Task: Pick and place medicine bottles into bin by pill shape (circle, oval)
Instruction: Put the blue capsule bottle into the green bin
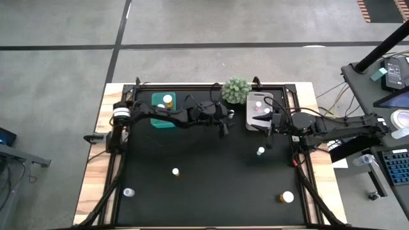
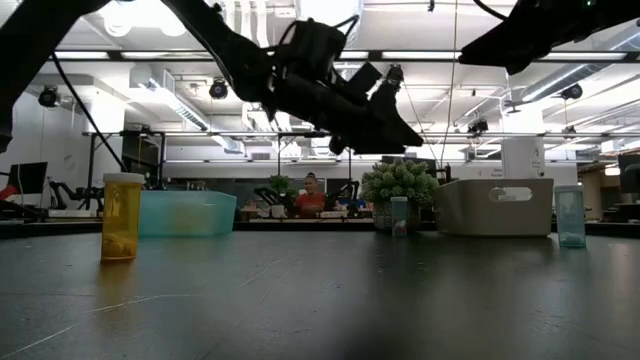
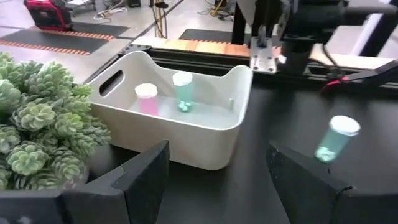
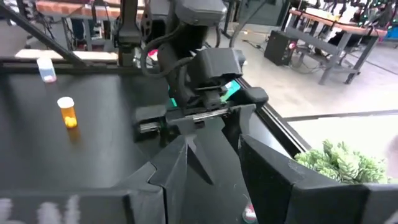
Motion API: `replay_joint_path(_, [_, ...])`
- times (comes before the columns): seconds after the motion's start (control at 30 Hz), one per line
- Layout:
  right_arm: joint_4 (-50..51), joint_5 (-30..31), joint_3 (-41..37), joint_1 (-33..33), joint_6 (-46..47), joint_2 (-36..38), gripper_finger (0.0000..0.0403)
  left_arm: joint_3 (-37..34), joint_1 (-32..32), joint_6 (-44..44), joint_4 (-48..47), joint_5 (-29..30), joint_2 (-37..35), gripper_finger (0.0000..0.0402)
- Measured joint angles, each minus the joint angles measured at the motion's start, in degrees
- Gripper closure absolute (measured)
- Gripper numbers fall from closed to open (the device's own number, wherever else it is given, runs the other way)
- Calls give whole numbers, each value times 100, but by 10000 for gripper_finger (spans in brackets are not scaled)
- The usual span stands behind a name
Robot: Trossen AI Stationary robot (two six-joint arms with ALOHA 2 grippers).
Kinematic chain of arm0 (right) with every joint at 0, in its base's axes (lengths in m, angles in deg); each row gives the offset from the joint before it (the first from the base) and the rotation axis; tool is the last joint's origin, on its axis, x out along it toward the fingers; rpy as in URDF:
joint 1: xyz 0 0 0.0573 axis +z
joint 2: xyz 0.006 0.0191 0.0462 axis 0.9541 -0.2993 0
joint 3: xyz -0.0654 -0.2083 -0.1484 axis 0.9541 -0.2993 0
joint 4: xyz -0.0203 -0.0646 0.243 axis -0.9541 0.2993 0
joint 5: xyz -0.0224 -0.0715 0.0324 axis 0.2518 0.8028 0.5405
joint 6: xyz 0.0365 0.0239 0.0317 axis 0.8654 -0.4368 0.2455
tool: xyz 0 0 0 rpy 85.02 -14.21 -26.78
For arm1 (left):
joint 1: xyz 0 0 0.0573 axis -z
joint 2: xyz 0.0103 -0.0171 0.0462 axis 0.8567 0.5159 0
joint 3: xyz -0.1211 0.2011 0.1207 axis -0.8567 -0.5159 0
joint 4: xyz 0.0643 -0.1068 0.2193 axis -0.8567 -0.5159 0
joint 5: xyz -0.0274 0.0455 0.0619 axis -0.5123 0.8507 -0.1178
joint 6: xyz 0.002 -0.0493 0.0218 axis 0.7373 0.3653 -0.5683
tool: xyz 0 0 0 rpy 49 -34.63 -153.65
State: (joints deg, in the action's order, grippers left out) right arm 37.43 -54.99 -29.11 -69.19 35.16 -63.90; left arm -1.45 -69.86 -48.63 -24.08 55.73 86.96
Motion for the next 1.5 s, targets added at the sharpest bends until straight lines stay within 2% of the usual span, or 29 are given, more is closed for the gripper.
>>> replay_joint_path(0.17, [-5,254,-34,-4,-67,0,268,43,-29,-221,189,256,350,150])
replay_joint_path(0.33, [0,613,-105,-4,-94,-7,267,45,-159,-328,362,843,450,150])
replay_joint_path(0.5, [-2,1098,-135,-6,-85,-7,270,45,-302,-236,504,761,562,150])
replay_joint_path(0.63, [-159,1098,-155,-5,-94,-37,271,41,-288,76,1119,692,915,150])
replay_joint_path(1.2, [-379,1203,-240,-23,-219,-50,271,34,-374,206,1317,733,1070,150])
replay_joint_path(1.5, [-564,1202,-365,-179,-337,-50,269,146,-371,349,1696,726,1423,150])
